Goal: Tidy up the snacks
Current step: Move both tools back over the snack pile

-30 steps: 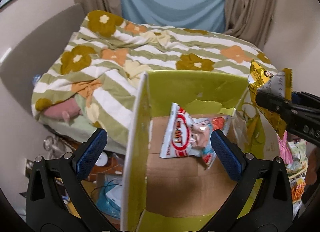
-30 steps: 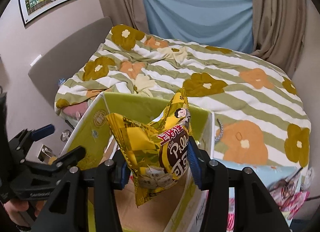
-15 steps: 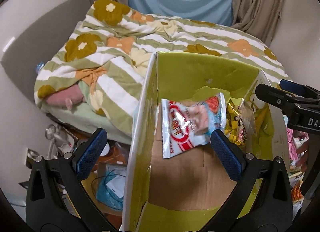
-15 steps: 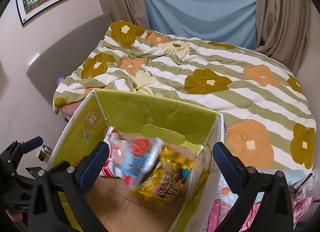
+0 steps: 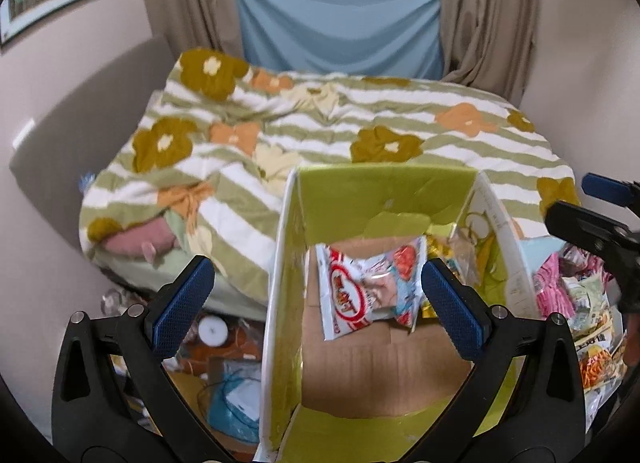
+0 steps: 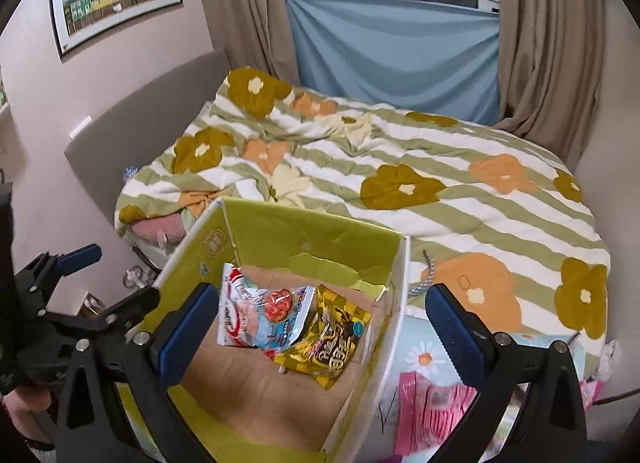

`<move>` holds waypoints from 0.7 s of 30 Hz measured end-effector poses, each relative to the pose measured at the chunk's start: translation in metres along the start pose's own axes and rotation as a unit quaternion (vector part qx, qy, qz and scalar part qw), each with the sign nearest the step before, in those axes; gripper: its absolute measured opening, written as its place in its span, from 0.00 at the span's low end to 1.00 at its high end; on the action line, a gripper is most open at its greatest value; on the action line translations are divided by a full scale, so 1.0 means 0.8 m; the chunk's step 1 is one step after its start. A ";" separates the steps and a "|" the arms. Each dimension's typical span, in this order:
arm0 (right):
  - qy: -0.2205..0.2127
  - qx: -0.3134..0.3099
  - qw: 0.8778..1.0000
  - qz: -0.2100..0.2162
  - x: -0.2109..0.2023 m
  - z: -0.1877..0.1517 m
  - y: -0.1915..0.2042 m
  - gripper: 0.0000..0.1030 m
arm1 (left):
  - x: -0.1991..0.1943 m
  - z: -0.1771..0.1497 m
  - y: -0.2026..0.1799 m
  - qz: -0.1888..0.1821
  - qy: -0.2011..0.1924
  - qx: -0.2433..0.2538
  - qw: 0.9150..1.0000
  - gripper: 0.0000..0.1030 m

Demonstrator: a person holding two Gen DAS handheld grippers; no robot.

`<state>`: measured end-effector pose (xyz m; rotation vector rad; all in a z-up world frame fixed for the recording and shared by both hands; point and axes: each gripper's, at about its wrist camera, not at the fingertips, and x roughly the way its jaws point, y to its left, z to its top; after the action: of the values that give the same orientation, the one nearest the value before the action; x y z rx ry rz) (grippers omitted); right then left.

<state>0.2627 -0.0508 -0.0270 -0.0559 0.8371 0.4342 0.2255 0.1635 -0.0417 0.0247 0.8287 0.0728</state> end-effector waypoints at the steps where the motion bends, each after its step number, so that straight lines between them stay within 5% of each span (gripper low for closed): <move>1: -0.004 0.005 1.000 0.002 -0.010 -0.002 -0.001 1.00 | -0.007 0.002 -0.005 -0.003 -0.007 0.006 1.000 1.00; 10: -0.045 0.057 0.996 -0.051 -0.118 -0.053 -0.042 1.00 | -0.057 -0.012 -0.069 -0.076 -0.032 0.030 0.996 1.00; 21: -0.070 0.097 0.988 -0.098 -0.241 -0.164 -0.154 1.00 | -0.121 -0.068 -0.218 -0.129 -0.023 0.056 0.990 1.00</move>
<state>0.1050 -0.2589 0.0102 0.0721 0.7235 0.1686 0.1297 -0.0179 -0.0157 0.0250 0.7832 -0.2172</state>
